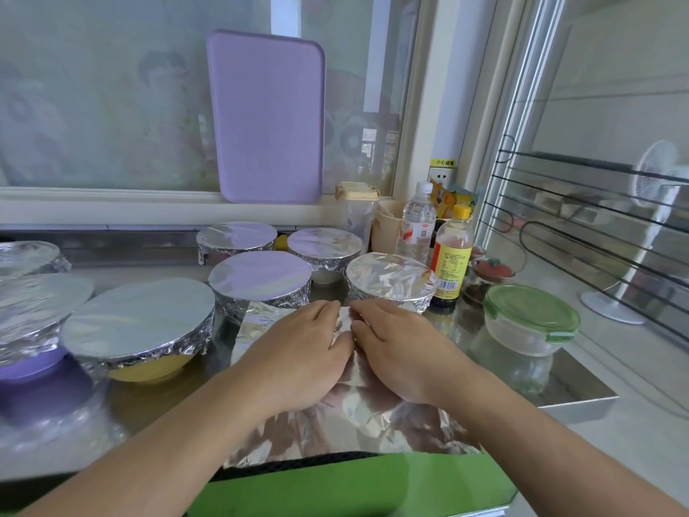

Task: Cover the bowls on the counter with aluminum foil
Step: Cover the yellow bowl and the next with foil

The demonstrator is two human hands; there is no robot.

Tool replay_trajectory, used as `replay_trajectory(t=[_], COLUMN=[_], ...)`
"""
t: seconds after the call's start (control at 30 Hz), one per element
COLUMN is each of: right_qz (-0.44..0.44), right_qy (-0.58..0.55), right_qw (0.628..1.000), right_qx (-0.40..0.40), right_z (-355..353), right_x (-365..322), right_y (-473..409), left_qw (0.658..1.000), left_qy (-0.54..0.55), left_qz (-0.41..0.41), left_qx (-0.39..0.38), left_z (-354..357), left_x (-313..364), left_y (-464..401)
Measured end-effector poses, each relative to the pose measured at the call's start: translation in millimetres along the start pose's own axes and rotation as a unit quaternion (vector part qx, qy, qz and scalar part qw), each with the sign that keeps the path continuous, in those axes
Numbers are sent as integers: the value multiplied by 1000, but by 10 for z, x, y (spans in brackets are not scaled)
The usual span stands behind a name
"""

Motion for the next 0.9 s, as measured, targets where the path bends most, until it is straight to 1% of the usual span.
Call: replay_trajectory(t=[0.07,0.17,0.27,0.3,0.37,0.4,0.47,0.6,0.63,0.7,0.8,0.83,0.9], right_qz=[19,41,26,30,34,34,42,50,44,7,-56,-63,-68], right_qy=[-9,-30,-26,-25,-22,-16,3,-75,-77,-63,44,63,64], right_qw=[1000,997,999,999,999,999,998,995,995,997,997,995,994], right_qx=[-21,-55,-27,-26,-31,-31,-35,-50,-47,-35,-34,-45,-56], right_z=[3,61,10,-1,8,13,23,-61,-70,-58,41,64,36], right_x=[-14,29,42,27,12,0,13,22,19,-25,-54,-30,-14], right_y=[23,6,-29,-23,-5,2,-7,-68,-77,-52,14,20,16], left_qw=[1000,999,997,997,998,998,999,994,993,990,989,988,987], left_qy=[3,11,15,4,-47,-41,-40,-99,-105,-126,-137,-142,-149], left_qz=[-17,-42,-76,-77,-51,-37,-33,-35,-35,-33,-17,-12,-6], left_qx=[-21,-30,-21,-20,-12,-1,-14,-42,-45,-50,-59,-60,-65], left_z=[5,21,26,40,42,43,48,78,91,107,111,104,107], left_x=[-14,-59,-103,-111,-48,-20,50,102,94,79,75,89,112], left_y=[17,-7,-32,-27,25,66,162,254,242,222,243,271,322])
Point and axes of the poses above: each hand's wrist, its own y-axis away from the middle knuckle, its own z-axis out of the palm, x = y × z, the point moved 3 cm from there along -y, towards the middle knuckle, and after that the axes turned 11 degrees about -x, right-handed, at the moved point
